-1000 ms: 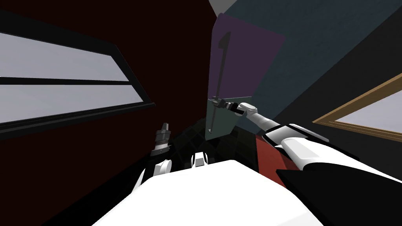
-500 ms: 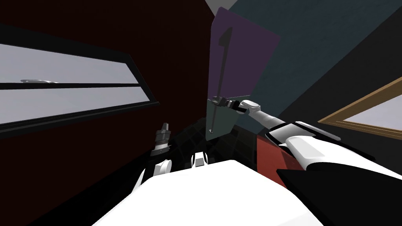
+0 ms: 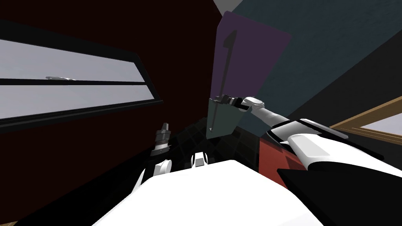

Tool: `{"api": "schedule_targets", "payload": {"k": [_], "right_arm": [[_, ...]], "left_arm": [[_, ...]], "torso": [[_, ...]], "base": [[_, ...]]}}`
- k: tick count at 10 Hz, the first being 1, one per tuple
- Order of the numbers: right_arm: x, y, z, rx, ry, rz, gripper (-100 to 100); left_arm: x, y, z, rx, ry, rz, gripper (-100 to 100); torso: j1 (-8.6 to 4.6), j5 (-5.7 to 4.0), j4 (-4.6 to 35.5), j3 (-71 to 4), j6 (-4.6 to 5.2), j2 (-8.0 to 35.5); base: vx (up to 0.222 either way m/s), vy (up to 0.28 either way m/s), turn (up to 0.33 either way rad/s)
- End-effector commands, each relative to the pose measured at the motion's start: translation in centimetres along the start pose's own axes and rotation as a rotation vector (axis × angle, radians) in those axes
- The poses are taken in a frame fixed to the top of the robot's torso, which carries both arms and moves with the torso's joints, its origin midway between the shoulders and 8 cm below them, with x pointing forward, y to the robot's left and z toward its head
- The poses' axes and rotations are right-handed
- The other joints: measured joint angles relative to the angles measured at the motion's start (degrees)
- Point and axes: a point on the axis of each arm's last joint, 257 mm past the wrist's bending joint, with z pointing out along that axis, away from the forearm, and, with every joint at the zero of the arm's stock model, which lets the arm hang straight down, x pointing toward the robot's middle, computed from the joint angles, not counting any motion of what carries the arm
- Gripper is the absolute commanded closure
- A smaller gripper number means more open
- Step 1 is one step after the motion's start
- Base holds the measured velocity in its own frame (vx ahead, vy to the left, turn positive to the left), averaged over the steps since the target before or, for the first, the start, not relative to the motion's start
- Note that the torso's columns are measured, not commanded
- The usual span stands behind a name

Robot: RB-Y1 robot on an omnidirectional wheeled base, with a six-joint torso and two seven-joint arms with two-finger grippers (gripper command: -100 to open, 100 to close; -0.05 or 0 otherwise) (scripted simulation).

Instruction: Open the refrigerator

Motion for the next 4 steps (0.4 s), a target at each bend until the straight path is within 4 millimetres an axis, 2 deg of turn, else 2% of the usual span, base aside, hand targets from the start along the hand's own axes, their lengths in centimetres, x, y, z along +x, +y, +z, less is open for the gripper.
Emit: {"api": "schedule_targets", "payload": {"k": [1, 4], "right_arm": [[0.00, 0.00, 0.00, 0.000, 0.000, 0.000, 0], [0.00, 0.00, 0.00, 0.000, 0.000, 0.000, 0]], "left_arm": [[0.00, 0.00, 0.00, 0.000, 0.000, 0.000, 0], [0.00, 0.00, 0.00, 0.000, 0.000, 0.000, 0]], "torso": [[0.05, 0.02, 0.0, 0.0, -0.02, 0.0], [0.09, 0.04, 0.0, 0.0, -0.02, 0.0]], "base": [[0.000, 0.000, 0.000], [0.000, 0.000, 0.000]]}}
